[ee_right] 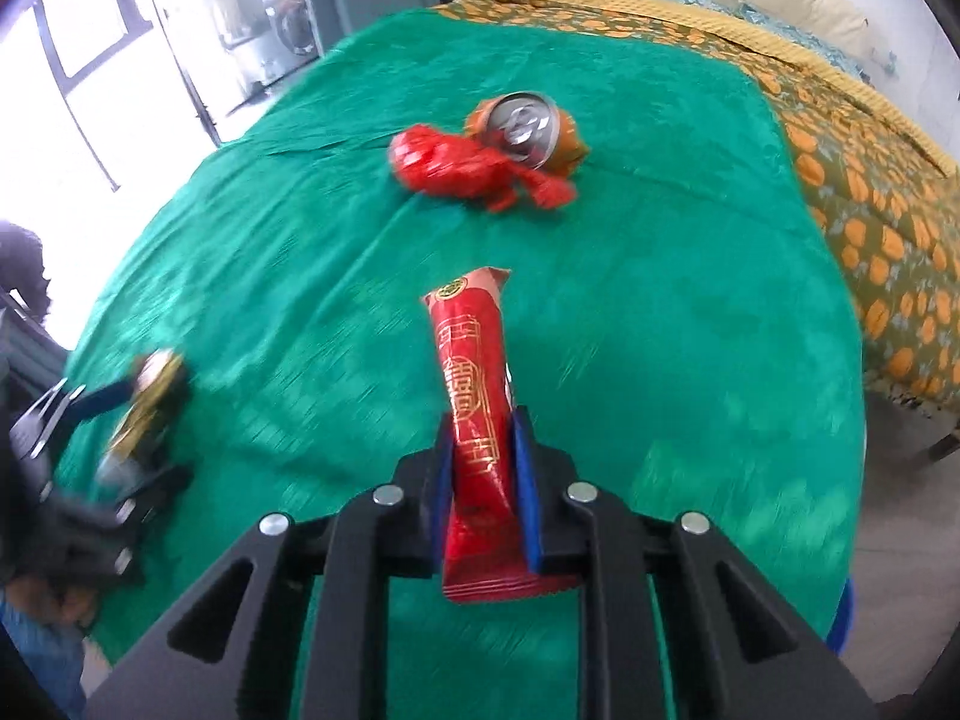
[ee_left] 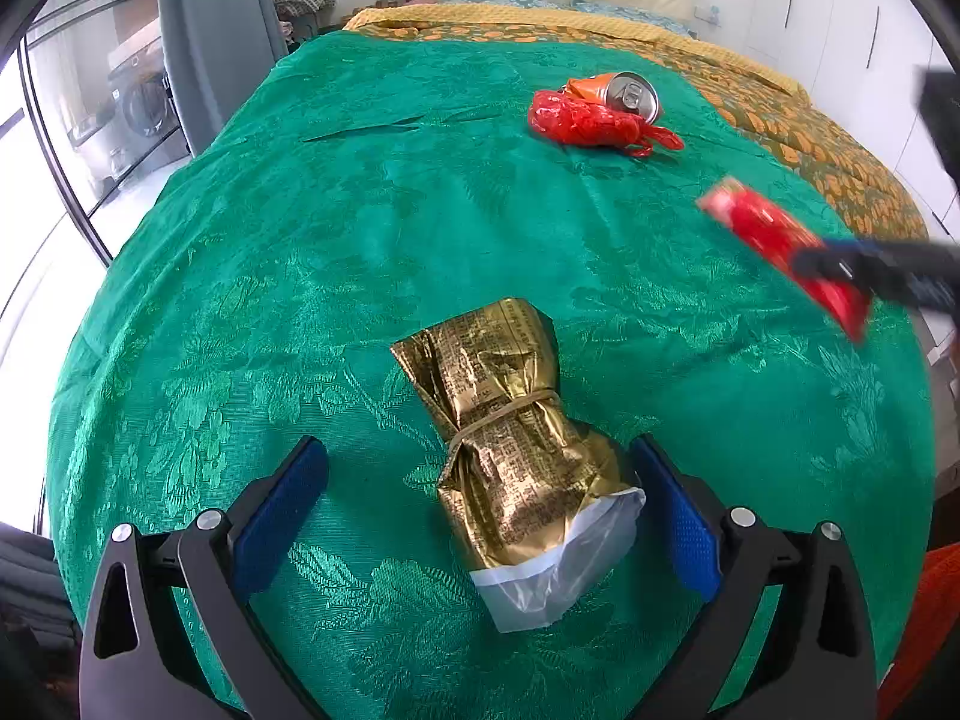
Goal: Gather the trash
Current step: 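Grasp the gold foil wrapper with the left tool while the right tool grasps the red tube wrapper, then lift gold foil wrapper and red tube wrapper off the bed with both tools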
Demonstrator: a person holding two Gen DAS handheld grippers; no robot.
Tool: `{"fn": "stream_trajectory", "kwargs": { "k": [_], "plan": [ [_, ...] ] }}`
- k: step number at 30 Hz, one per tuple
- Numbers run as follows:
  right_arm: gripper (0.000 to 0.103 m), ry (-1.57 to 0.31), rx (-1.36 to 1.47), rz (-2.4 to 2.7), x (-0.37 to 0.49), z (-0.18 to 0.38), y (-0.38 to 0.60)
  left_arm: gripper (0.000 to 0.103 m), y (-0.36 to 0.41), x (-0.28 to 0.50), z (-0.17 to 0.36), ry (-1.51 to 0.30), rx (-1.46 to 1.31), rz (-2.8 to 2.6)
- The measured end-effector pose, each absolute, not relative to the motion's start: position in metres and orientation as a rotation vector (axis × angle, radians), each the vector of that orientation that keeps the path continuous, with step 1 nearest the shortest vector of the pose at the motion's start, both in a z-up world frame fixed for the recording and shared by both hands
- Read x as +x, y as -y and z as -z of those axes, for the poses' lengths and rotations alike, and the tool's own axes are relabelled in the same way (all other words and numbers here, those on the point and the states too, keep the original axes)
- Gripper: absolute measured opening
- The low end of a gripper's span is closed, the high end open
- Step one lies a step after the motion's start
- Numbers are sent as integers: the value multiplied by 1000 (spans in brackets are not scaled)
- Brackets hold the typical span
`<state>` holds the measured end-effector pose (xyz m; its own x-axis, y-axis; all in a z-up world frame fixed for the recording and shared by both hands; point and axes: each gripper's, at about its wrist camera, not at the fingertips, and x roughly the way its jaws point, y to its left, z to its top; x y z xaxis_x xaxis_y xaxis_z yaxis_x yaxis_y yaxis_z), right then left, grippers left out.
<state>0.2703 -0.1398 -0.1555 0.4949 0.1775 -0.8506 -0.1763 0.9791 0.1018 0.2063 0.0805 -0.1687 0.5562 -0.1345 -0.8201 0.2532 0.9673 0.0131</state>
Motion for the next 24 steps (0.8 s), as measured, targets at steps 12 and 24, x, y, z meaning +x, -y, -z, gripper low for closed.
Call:
{"fn": "stream_trajectory", "kwargs": {
  "k": [12, 24],
  "plan": [
    [22, -1029, -23, -277, 183, 161, 130, 98, -112, 194, 165, -970, 120, 246],
    [63, -1064, -72, -314, 192, 152, 129, 98, -104, 183, 145, -971, 86, 358]
  ]
}}
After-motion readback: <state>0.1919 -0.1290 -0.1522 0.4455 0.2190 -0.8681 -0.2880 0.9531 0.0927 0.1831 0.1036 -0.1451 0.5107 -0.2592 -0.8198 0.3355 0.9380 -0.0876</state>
